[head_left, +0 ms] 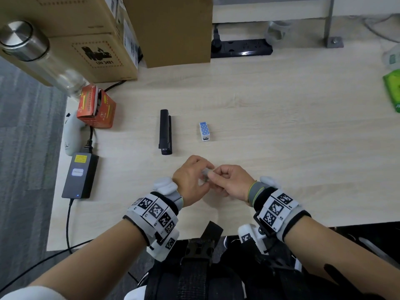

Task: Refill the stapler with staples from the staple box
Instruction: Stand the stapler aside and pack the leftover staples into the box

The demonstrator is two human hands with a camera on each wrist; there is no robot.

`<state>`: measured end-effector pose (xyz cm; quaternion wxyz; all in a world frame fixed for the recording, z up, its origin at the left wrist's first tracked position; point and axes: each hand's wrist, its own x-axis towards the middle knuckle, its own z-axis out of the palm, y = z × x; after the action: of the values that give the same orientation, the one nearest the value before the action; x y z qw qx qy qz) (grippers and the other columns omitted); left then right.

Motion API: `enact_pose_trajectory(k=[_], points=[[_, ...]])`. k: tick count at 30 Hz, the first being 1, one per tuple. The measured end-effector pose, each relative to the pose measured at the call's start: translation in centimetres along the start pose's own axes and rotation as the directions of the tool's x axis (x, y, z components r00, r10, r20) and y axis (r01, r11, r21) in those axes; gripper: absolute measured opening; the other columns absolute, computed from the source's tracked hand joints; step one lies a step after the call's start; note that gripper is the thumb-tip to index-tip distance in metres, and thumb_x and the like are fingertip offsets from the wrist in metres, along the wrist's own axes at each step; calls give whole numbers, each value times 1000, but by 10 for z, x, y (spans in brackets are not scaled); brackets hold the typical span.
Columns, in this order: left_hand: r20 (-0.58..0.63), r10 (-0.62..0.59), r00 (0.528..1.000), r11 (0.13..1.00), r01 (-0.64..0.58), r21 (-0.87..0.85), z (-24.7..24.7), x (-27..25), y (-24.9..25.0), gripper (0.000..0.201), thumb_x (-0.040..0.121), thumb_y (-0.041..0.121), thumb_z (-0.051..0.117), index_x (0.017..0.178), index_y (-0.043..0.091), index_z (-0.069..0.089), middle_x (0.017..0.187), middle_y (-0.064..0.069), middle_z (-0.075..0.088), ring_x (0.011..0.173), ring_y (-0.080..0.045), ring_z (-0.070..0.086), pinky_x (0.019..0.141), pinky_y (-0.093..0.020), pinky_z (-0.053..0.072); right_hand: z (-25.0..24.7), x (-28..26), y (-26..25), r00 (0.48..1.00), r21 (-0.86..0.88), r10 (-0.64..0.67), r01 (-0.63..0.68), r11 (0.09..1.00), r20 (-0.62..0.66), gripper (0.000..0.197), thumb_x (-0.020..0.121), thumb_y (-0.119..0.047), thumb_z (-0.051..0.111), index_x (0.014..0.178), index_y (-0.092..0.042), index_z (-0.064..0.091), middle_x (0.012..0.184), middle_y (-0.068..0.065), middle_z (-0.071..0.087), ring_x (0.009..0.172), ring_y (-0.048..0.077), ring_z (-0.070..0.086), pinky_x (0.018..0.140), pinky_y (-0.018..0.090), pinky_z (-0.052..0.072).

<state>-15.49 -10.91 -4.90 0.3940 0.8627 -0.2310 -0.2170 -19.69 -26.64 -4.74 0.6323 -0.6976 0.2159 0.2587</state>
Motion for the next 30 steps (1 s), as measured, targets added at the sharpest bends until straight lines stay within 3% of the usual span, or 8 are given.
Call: enact_pose_trajectory(k=[3, 6, 9, 13, 16, 18, 24, 30], points=[[59, 9, 998, 991, -17, 136, 6, 13, -3, 50, 70, 11, 65, 118, 22, 52, 120, 0, 47, 87, -18, 58, 66, -27, 48, -7, 1, 10, 997, -141, -2, -9, 990, -83, 21, 83, -37, 66, 75, -17, 64, 72, 5, 70, 56, 10, 57, 61, 28, 49], [142, 17, 990, 968, -51, 245, 15, 33, -1, 61, 70, 7, 63, 124, 27, 45, 124, -1, 42, 98, -19, 53, 72, -31, 50, -20, -1, 22, 988, -309, -13, -36, 950, -154, 20, 80, -40, 67, 79, -20, 66, 71, -2, 68, 60, 13, 58, 65, 29, 49], [212, 71, 975, 927, -143, 347, 24, 61, 6, 66, 69, 3, 60, 127, 27, 42, 123, -4, 43, 104, -25, 49, 79, -40, 51, -36, -10, 29, 977, -359, -21, -58, 931, -212, 16, 80, -39, 66, 79, -24, 65, 80, -2, 70, 70, 16, 62, 69, 31, 51], [293, 149, 944, 886, -259, 384, 25, 90, 16, 65, 71, -2, 56, 129, 22, 42, 125, -7, 47, 100, -28, 53, 79, -38, 49, -53, -23, 36, 964, -381, -15, -90, 920, -265, 14, 81, -38, 66, 75, -26, 64, 74, -4, 67, 68, 15, 60, 66, 29, 49], [306, 105, 946, 876, -233, 421, 25, 102, 10, 68, 73, -3, 51, 131, 30, 36, 136, -1, 38, 99, -27, 55, 73, -32, 46, -63, -28, 41, 958, -361, -1, -107, 926, -285, 14, 81, -37, 66, 78, -24, 66, 77, 1, 70, 73, 20, 64, 69, 35, 53], [325, 73, 943, 864, -223, 451, 23, 105, 8, 70, 73, -2, 49, 131, 34, 32, 140, 2, 33, 105, -26, 53, 77, -33, 48, -67, -30, 42, 955, -360, 0, -112, 926, -296, 15, 81, -38, 66, 78, -23, 66, 79, 3, 71, 75, 21, 65, 70, 36, 53], [283, 51, 958, 840, -194, 507, 15, 92, 11, 56, 84, 7, 55, 136, 17, 36, 140, -12, 39, 119, -31, 44, 94, -37, 41, -74, -35, 38, 954, -372, 0, -117, 921, -301, 15, 82, -39, 65, 75, -26, 64, 79, 4, 71, 74, 20, 64, 68, 36, 53], [307, -51, 950, 831, -130, 541, 14, 103, 14, 53, 84, 4, 48, 134, 17, 35, 135, -7, 46, 122, -28, 38, 97, -35, 36, -76, -37, 26, 952, -383, -9, -115, 916, -307, 16, 82, -38, 65, 70, -29, 60, 79, 4, 71, 75, 21, 66, 68, 35, 53]])
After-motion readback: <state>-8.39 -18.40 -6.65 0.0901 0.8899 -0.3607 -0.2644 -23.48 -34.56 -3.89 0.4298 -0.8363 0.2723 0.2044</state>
